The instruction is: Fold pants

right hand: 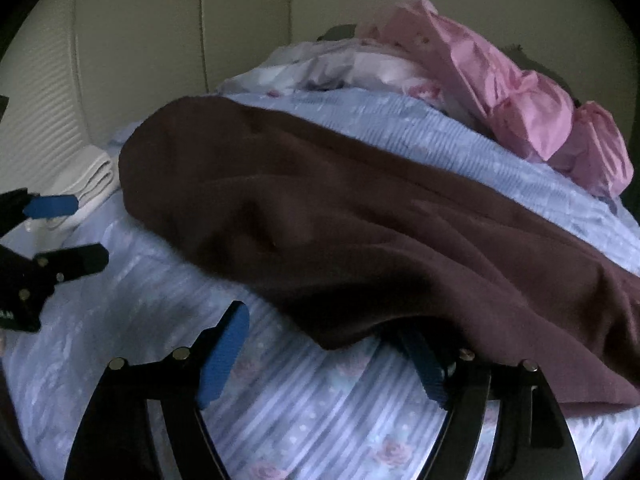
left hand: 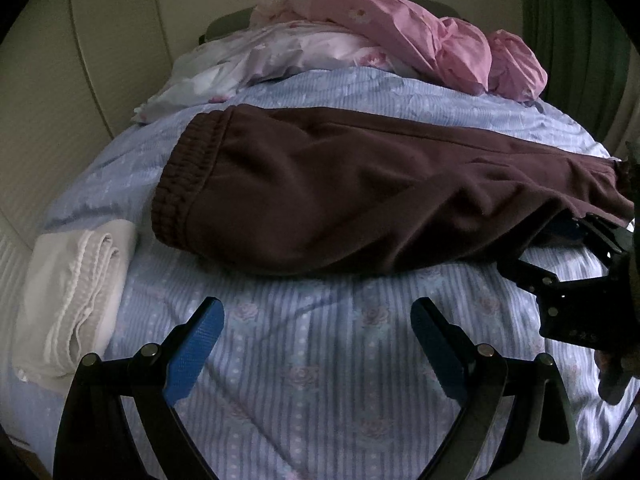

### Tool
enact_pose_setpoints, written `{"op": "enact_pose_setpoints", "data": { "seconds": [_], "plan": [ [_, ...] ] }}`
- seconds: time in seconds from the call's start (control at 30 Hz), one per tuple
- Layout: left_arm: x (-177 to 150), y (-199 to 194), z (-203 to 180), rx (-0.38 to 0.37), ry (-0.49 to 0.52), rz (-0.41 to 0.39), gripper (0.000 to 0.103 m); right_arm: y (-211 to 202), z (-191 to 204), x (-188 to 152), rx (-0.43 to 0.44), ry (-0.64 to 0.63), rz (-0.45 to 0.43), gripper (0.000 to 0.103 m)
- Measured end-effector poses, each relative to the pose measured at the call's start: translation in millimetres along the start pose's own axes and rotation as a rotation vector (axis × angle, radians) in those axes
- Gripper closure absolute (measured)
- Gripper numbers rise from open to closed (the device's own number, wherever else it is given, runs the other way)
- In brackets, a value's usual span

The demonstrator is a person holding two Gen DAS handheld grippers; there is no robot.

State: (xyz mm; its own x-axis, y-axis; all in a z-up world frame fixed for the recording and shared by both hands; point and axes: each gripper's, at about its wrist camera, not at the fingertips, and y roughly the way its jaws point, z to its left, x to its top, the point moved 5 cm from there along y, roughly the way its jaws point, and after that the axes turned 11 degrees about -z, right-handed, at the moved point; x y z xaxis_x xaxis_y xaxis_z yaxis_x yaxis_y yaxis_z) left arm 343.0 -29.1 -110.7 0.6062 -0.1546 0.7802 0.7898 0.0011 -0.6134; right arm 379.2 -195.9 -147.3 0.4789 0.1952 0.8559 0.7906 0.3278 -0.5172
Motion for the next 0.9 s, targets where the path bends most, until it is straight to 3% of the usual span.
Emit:
{"op": "enact_pose_setpoints", "data": {
  "seconds": [0.07,0.13,0.2,0.3,0.43,0.6,0.63,0.7,0.83,0.9],
  "plan": [
    [-1,2,-2,0.002,0.002,0.006,0.007,4,-3,-4,0.005,-0.010,0.015,0.028],
    [-3,5,-3,-0.001,0.002,0.019,0.007,13,-6,-10,-0.022,-0.026,0.047,0.041],
    [-4,7,-2,0.001,0.000,0.025,0.007,21,-8,-15,-0.044,-0.034,0.068,0.046],
    [-4,10,4,0.002,-0.026,0.034,0.007,20,-7,-11,-0.043,-0.009,0.032,0.056],
    [-2,13,16,0.021,-0.057,0.037,0.007,16,6,1,-0.065,-0.122,-0.016,0.057],
    [18,3,65,0.109,-0.097,-0.064,0.007,33,3,1,-0.057,-0.085,0.068,0.058],
    [23,1,77,0.121,-0.121,-0.083,0.007,30,3,3,-0.050,-0.064,0.078,0.071],
    [33,4,108,0.145,-0.174,-0.104,0.007,25,4,6,-0.021,-0.011,0.135,0.078],
    [47,31,126,0.109,-0.142,-0.083,0.007,13,9,12,-0.019,0.040,0.198,0.079],
    [56,49,126,0.026,-0.146,-0.044,0.007,13,17,12,-0.044,0.012,0.226,0.079]
  ]
}}
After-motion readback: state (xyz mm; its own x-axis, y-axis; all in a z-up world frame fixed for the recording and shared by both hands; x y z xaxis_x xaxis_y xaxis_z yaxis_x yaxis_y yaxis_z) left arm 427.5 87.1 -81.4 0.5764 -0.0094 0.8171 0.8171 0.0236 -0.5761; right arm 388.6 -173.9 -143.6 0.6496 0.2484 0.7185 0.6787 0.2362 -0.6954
